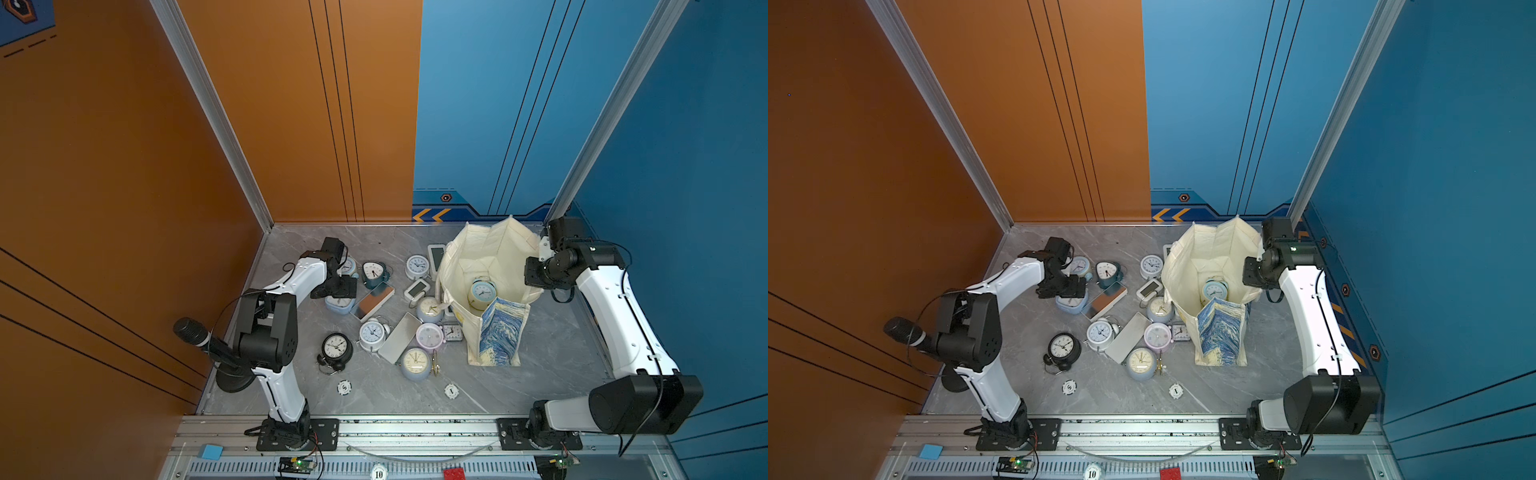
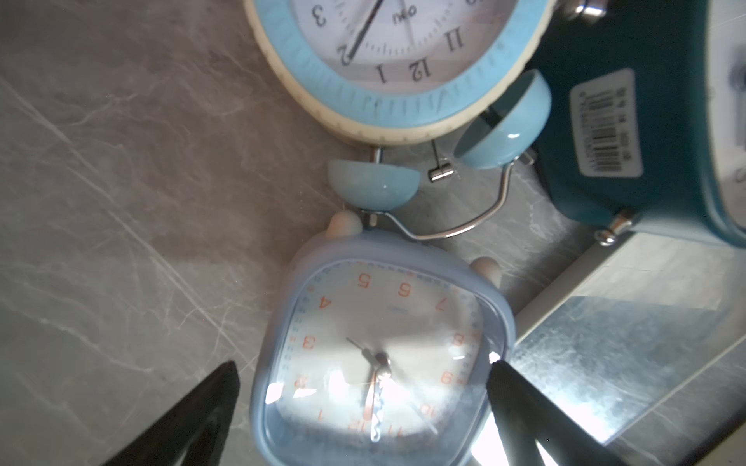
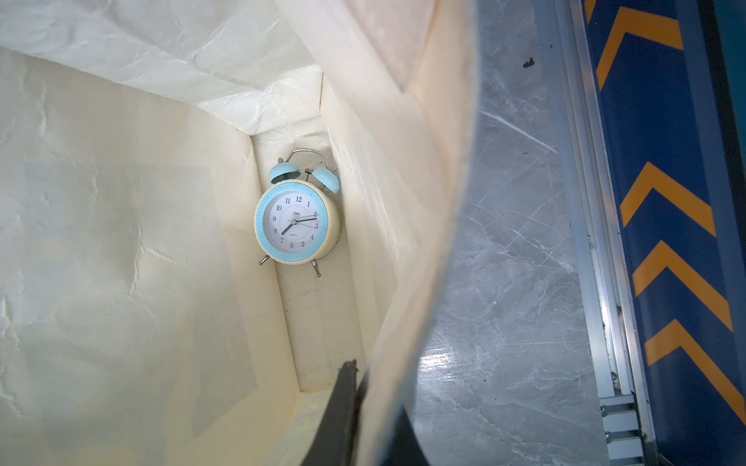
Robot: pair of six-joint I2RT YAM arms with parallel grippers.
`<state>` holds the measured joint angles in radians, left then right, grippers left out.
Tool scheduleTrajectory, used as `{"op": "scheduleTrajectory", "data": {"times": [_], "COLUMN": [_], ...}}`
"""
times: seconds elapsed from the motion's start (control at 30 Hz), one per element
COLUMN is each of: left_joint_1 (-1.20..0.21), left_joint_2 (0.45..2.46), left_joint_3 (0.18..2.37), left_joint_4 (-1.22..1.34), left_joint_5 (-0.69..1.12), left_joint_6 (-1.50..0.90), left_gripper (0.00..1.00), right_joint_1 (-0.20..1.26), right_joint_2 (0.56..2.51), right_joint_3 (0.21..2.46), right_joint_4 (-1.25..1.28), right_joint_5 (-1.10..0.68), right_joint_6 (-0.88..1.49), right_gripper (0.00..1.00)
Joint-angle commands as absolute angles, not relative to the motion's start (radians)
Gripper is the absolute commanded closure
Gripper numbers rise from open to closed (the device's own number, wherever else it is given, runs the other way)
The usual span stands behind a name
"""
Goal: Put the alarm clock into the canvas bag
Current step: Pick up the alarm from the center of the board.
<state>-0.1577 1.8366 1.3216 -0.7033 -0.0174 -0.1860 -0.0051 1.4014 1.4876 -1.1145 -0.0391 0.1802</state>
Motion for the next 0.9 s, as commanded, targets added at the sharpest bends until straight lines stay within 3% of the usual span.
{"op": "scheduleTrajectory", "data": {"times": [0.0,0.87], "left_joint_1": [-0.147,-0.064], "left_joint_2": [1.869,1.935], "left_joint_3": [1.341,1.276], "left_joint_4": [-0.716,-0.597], "left_joint_5": [0.075,0.367], "left_joint_6": [-0.155,-0.258], "left_gripper": [0.02,0.02], "right_joint_1": [0.006,0.011], "right_joint_2": [1.416,1.417], "right_joint_3": [1.499,1.497], "right_joint_4": [-1.141,-1.142], "right_joint_5": [-0.015,-0.016], "right_joint_6": [0.168,0.168], "right_gripper": [0.88,0.87]}}
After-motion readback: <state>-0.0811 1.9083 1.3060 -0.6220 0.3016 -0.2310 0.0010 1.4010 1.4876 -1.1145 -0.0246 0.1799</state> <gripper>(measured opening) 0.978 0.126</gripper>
